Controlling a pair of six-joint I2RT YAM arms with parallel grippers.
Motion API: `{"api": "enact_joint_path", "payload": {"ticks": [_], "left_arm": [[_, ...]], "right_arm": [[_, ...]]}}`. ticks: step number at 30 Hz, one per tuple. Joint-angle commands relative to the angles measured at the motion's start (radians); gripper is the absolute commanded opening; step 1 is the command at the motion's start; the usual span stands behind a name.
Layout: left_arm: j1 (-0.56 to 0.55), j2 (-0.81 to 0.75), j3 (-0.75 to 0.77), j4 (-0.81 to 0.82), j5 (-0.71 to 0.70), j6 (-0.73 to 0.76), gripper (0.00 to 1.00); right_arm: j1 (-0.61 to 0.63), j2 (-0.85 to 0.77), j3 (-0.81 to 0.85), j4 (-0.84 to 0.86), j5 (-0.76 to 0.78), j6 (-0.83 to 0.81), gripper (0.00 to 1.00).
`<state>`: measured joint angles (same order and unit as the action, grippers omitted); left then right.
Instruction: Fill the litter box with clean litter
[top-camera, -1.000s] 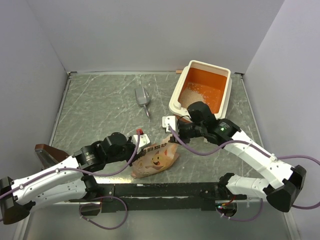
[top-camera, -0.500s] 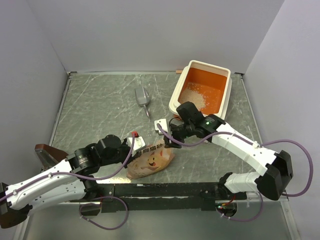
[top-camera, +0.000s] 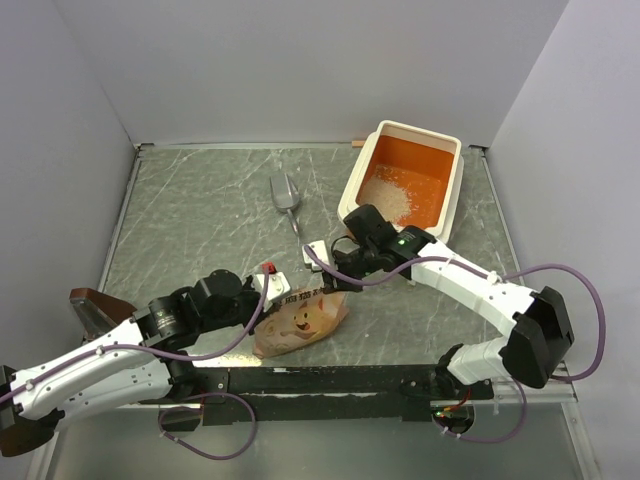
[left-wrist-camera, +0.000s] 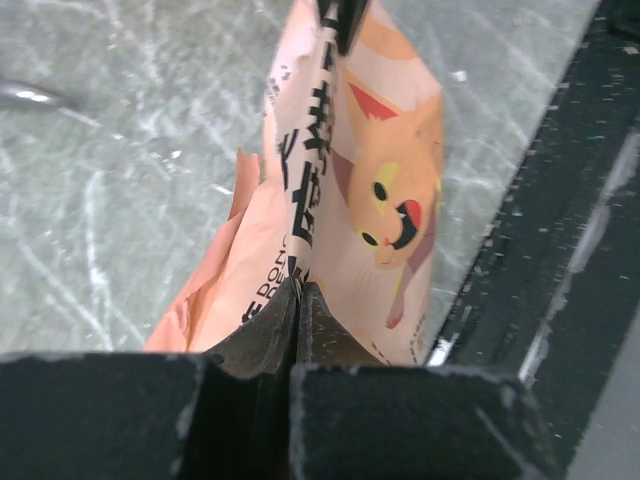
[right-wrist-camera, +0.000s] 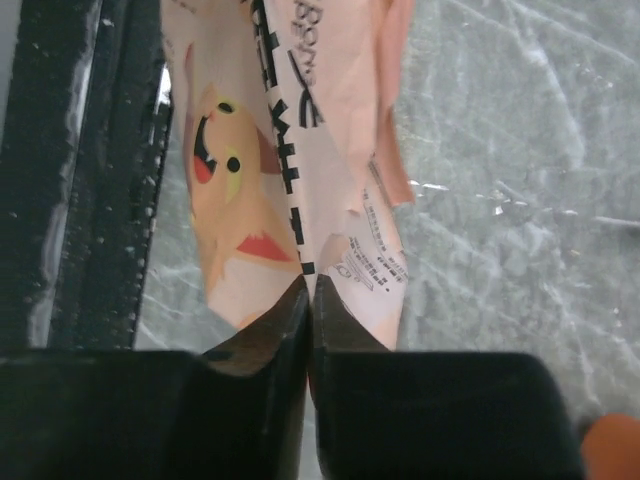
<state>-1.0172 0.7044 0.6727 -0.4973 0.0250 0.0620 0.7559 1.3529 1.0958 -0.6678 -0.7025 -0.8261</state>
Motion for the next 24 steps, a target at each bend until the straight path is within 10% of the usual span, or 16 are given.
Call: {"api": "enact_joint_path", "payload": {"ticks": [1, 6, 13, 22, 24], "left_arm": [[0.003, -0.007, 0.053, 0.128, -0.213, 0.059, 0.01], [0.028, 0.056, 0.07, 0.221, -0.324, 0.197, 0.01], [0.268, 0.118, 0.163, 0.247, -0.033, 0.291, 0.01], [0.282, 0.168, 0.09, 0.261, 0.084, 0.242, 0.01], [0.282, 0.155, 0.064, 0.267, 0.096, 0.228, 0.01]], "right_arm": [[-0.009, 0.041, 0.045, -0.021, -0.023, -0.027, 0.0], [-0.009, 0.017, 0.091, 0.115, 0.083, 0.034, 0.0], [-0.017, -0.035, 0.142, 0.093, 0.081, 0.088, 0.0], [0.008, -0.161, -0.108, 0.289, 0.043, 0.247, 0.0], [0.007, -0.137, -0.093, 0.286, 0.075, 0.274, 0.23]]}}
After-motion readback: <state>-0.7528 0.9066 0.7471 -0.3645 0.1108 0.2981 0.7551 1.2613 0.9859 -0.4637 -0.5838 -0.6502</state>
